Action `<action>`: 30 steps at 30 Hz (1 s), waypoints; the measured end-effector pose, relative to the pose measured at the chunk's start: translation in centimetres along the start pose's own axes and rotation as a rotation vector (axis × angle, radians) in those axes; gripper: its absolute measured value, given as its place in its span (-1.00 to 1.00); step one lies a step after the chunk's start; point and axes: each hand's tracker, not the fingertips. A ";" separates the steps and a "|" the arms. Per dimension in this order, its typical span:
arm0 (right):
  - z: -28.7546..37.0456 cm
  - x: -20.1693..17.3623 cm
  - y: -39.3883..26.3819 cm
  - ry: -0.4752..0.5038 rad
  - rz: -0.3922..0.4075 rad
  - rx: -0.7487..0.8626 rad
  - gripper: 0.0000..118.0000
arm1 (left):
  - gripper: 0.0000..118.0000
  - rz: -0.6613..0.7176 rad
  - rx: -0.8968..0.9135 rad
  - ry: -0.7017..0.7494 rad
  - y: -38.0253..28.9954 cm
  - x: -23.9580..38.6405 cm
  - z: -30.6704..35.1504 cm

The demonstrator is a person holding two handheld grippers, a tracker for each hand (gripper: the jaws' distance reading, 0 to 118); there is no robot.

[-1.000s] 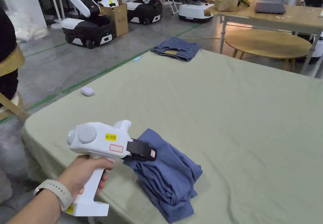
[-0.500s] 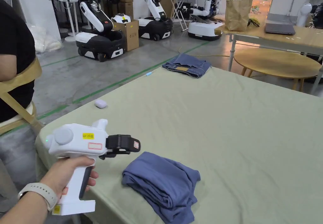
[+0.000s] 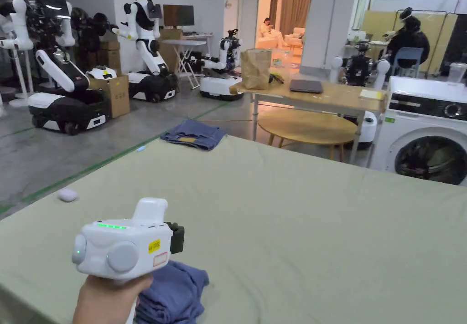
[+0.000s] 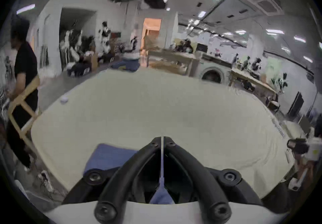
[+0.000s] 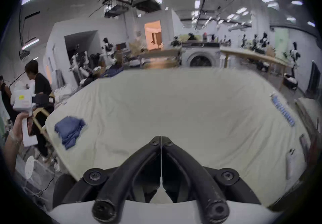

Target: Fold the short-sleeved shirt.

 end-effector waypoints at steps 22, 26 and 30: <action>5.5 5.3 10.1 -0.238 0.081 0.379 -1.00 | -1.00 -0.292 0.331 -0.081 4.1 27.5 5.9; 5.8 5.5 10.6 -0.210 0.048 0.396 -1.00 | -1.00 -0.250 0.337 -0.114 5.0 27.0 6.0; 5.9 5.3 10.7 -0.202 0.057 0.402 -0.47 | -0.44 -0.245 0.323 -0.121 4.9 26.9 5.9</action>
